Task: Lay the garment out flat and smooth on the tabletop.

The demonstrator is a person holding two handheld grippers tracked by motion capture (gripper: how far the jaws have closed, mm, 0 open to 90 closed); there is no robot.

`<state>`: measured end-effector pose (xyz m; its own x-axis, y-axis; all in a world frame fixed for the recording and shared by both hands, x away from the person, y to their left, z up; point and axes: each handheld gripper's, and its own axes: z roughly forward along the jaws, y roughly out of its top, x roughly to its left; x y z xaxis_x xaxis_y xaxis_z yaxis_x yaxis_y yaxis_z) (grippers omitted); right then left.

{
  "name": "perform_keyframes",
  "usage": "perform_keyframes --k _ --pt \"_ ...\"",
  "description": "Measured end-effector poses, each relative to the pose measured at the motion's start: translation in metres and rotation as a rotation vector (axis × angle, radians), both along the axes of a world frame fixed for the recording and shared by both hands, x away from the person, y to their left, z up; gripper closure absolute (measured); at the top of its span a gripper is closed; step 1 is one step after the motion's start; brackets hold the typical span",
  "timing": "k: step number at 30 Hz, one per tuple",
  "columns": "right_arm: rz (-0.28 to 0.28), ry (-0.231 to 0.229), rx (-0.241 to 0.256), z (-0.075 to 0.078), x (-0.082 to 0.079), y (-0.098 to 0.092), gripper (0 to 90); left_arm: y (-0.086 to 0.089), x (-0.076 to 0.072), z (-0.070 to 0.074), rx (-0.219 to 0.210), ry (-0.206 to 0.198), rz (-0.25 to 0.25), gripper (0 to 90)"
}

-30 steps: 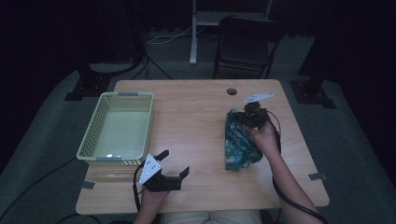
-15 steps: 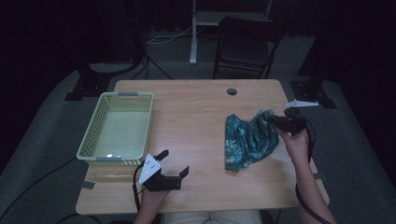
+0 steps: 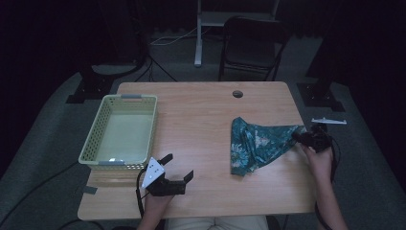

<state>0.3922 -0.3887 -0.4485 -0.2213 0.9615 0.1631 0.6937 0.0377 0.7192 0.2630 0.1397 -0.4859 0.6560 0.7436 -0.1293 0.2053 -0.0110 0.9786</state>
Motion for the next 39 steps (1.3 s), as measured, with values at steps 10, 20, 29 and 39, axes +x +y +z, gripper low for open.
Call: perform_keyframes --k 10,20,29,39 --pt "-0.024 -0.034 0.131 -0.022 -0.032 -0.031 24.4 -0.001 0.002 0.001 0.013 0.034 -0.012 1.2" --pt "0.088 -0.183 0.106 -0.033 -0.070 -0.011 18.5 -0.004 0.010 0.002 0.041 0.080 -0.006 1.2" --pt "0.101 -0.180 0.132 -0.038 -0.072 -0.012 18.5 -0.020 0.027 0.025 0.043 0.156 -0.072 1.2" --pt "0.114 -0.165 0.145 -0.039 -0.071 -0.013 18.7 -0.064 0.040 0.048 0.049 0.169 -0.160 1.2"
